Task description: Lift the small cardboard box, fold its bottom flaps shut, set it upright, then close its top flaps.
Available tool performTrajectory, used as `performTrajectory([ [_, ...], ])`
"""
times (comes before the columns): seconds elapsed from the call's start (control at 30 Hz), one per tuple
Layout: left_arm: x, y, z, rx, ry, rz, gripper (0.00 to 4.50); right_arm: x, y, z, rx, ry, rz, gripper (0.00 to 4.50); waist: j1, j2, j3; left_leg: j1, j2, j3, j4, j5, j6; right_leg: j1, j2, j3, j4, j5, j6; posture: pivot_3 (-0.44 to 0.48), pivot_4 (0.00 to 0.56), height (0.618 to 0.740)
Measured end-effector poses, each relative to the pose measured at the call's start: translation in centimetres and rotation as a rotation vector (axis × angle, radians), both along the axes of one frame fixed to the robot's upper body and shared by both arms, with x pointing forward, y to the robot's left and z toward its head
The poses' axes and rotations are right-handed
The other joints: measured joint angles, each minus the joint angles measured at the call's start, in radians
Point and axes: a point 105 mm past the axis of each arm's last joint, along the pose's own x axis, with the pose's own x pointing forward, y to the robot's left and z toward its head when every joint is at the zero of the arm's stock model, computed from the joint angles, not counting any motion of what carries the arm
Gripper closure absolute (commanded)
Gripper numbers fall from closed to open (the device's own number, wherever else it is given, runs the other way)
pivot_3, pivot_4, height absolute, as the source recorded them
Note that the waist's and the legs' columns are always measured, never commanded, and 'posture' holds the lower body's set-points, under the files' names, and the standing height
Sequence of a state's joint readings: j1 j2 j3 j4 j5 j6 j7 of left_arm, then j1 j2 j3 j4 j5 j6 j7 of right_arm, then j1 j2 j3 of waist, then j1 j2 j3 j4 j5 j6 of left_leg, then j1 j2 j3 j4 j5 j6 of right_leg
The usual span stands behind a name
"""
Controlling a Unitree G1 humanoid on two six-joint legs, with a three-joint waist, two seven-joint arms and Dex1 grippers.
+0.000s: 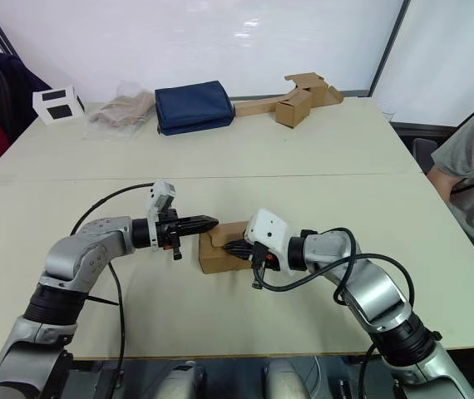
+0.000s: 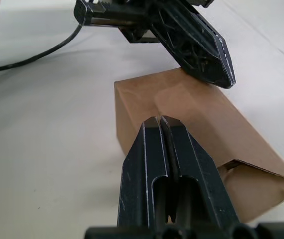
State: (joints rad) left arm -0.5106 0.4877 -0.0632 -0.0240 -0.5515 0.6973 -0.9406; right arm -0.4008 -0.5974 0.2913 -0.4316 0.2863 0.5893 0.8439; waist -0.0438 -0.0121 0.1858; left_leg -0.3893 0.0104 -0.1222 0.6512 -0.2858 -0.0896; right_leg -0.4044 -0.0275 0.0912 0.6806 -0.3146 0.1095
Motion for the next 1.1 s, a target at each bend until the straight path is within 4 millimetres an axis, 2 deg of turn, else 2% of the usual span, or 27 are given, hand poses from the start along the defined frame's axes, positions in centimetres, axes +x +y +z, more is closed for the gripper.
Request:
performTrajectory([
  [0.4,-0.3,-0.1,0.0,-0.002,0.004,-0.004,4.48,1.5,0.0,-0.2,-0.028,-0.041,-0.046,4.50,0.001,0.000,0.000,0.000,0.000,0.000,0.000,0.000,0.000,0.000,0.000,0.000,0.000,0.000,0.000,0.000,0.150,0.740],
  [0.93,-0.4,-0.1,0.0,0.001,-0.012,-0.009,4.48,1.7,0.1,-0.3,-0.032,-0.022,-0.066,4.50,0.001,0.000,0.000,0.000,0.000,0.000,0.000,0.000,0.000,0.000,0.000,0.000,0.000,0.000,0.000,0.000,0.150,0.740],
  [1.1,-0.5,-0.1,-0.1,0.058,-0.065,-0.027,4.48,1.6,-0.1,-0.3,-0.020,0.022,-0.075,4.50,0.001,0.000,0.000,0.000,0.000,0.000,0.000,0.000,0.000,0.000,0.000,0.000,0.000,0.000,0.000,0.000,0.150,0.740],
])
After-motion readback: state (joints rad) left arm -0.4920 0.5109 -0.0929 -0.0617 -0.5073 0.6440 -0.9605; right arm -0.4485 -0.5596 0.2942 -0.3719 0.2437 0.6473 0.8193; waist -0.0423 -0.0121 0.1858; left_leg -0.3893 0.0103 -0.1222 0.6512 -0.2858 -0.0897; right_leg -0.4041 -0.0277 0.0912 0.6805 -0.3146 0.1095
